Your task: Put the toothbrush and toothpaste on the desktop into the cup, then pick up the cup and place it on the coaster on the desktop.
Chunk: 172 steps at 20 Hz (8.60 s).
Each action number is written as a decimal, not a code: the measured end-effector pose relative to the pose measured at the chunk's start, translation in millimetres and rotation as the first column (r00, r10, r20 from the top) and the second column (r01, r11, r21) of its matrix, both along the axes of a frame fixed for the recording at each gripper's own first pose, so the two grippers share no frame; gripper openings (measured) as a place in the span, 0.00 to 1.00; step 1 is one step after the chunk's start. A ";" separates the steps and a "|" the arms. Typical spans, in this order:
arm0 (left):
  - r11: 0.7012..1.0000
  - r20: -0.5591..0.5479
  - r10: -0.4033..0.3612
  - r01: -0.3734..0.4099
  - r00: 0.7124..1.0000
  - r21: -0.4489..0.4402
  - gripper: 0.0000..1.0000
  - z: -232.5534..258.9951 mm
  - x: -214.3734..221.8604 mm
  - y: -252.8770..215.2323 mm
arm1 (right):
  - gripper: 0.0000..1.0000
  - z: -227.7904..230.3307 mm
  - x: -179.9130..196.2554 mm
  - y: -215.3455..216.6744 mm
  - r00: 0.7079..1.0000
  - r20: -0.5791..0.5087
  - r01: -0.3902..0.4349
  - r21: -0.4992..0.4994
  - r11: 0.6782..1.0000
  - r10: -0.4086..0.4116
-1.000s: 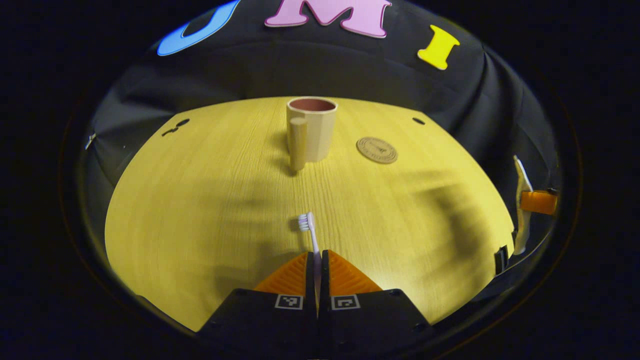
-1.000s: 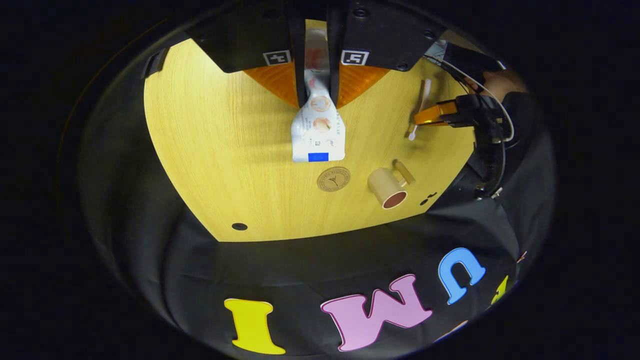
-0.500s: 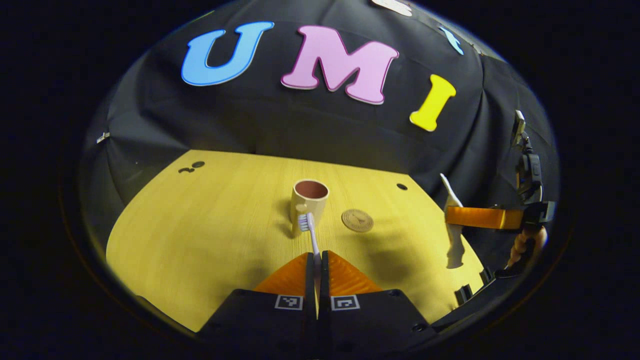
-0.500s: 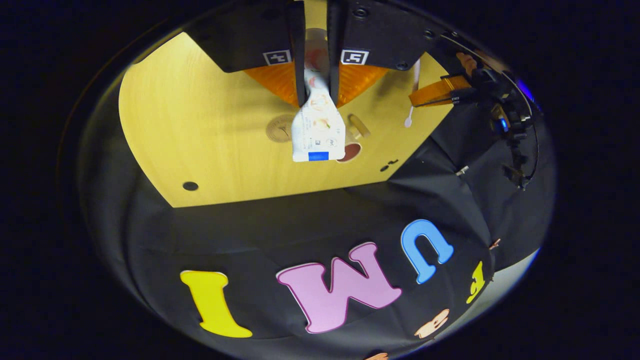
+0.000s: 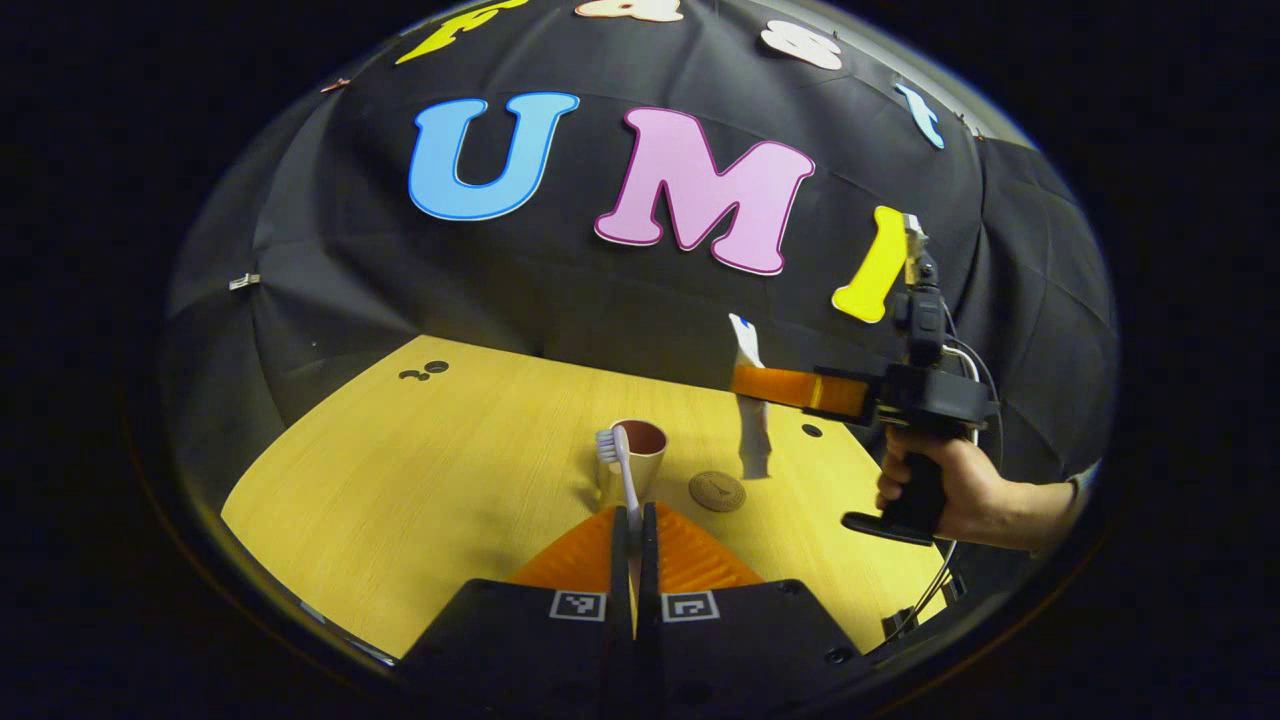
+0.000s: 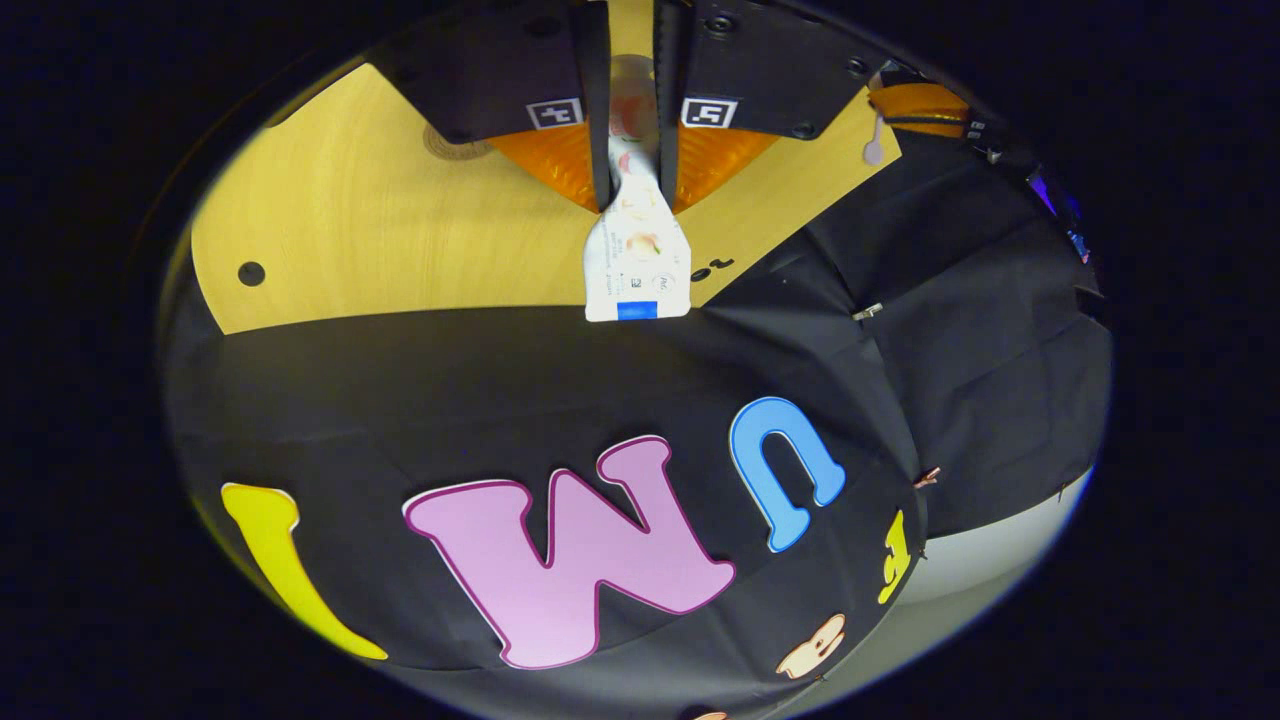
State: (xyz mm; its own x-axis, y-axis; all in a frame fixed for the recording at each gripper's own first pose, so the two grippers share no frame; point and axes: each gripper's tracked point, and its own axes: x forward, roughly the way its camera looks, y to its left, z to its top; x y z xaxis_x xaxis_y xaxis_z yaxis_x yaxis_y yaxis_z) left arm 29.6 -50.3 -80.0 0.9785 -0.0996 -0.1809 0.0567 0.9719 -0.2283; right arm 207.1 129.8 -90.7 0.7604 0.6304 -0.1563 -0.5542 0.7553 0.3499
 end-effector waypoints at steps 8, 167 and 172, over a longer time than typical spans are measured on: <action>0.998 -0.047 0.053 -0.055 0.997 -0.039 0.06 -23.0 -18.5 -6.1 | 0.20 -8.2 68.6 53.9 0.996 0.082 -0.028 0.004 1.000 0.028; 0.850 -0.424 -0.224 0.388 0.878 0.355 0.63 -116.2 219.2 -17.9 | 0.70 -121.3 -140.2 -163.4 0.947 -0.224 0.204 -0.127 0.971 -0.228; 0.851 -0.481 -0.202 0.396 0.853 0.346 0.60 -131.6 231.1 -19.6 | 0.70 -123.9 -141.5 -166.7 0.942 -0.241 0.210 -0.121 0.970 -0.234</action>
